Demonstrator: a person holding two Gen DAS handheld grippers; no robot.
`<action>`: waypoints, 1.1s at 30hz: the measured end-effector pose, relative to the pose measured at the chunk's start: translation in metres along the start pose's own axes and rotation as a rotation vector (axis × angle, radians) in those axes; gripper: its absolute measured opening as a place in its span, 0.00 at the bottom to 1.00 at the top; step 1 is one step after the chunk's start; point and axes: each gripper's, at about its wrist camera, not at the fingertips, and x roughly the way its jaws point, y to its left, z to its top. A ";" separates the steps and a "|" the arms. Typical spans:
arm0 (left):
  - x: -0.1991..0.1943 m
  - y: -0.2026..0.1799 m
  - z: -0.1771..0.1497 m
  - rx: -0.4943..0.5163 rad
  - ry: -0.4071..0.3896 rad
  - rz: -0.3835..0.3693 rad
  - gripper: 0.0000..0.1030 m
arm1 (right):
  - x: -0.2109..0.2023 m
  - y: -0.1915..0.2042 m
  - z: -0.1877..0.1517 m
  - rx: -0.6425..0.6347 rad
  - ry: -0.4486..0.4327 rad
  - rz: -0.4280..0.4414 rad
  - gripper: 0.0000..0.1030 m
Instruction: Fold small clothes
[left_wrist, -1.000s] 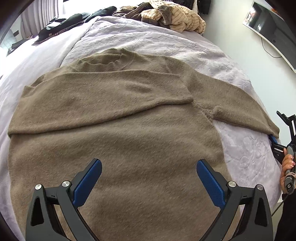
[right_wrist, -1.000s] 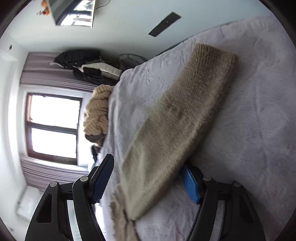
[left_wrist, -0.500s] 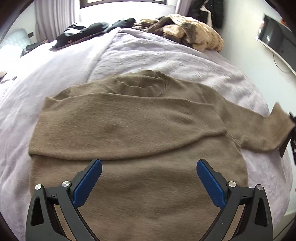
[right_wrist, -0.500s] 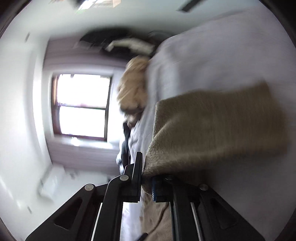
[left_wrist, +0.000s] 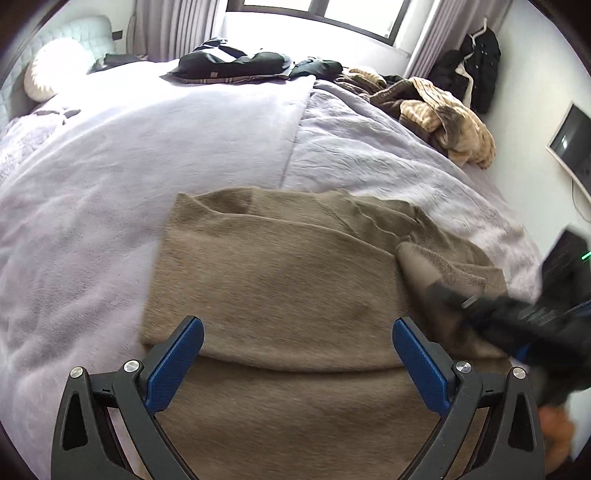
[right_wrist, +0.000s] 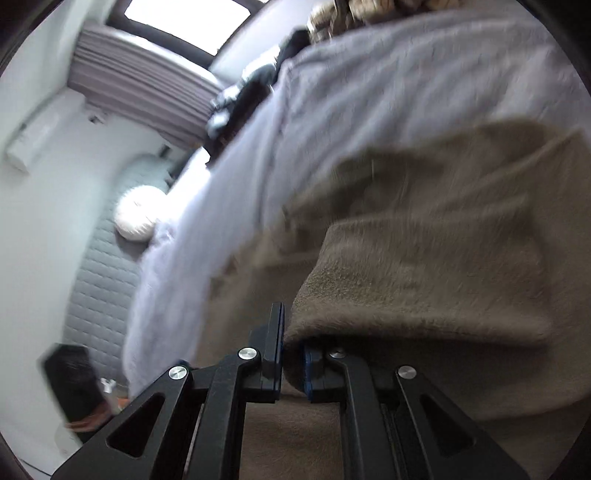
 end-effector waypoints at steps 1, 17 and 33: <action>0.002 0.003 0.000 -0.002 0.000 -0.008 0.99 | 0.008 -0.007 -0.004 0.041 0.023 -0.024 0.14; 0.023 0.041 0.005 -0.140 0.023 -0.493 0.99 | 0.003 0.017 0.025 -0.023 -0.095 -0.006 0.11; 0.050 0.043 0.013 -0.206 0.108 -0.529 0.99 | 0.006 0.035 -0.036 -0.196 0.125 -0.040 0.47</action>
